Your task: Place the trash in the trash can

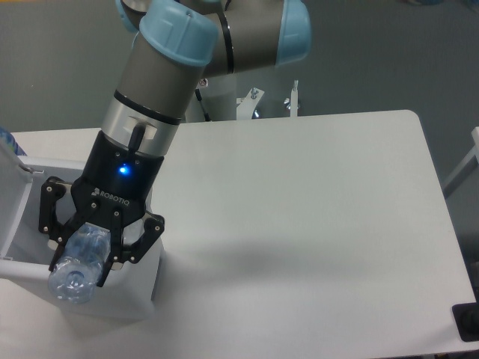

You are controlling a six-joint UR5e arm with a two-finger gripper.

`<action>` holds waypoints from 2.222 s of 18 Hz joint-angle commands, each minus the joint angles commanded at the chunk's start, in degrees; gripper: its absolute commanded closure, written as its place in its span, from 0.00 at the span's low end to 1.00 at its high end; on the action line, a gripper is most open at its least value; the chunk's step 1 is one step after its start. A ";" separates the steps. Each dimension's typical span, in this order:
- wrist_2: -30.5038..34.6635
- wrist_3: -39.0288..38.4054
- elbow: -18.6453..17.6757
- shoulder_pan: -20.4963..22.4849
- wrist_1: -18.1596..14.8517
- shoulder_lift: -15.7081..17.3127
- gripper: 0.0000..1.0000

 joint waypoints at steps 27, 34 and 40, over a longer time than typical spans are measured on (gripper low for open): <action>6.33 19.32 -6.41 19.77 -1.05 -1.23 0.00; 21.16 33.99 -8.18 22.15 -6.76 -3.07 0.00; 28.65 48.66 -8.09 21.71 -12.47 -3.77 0.00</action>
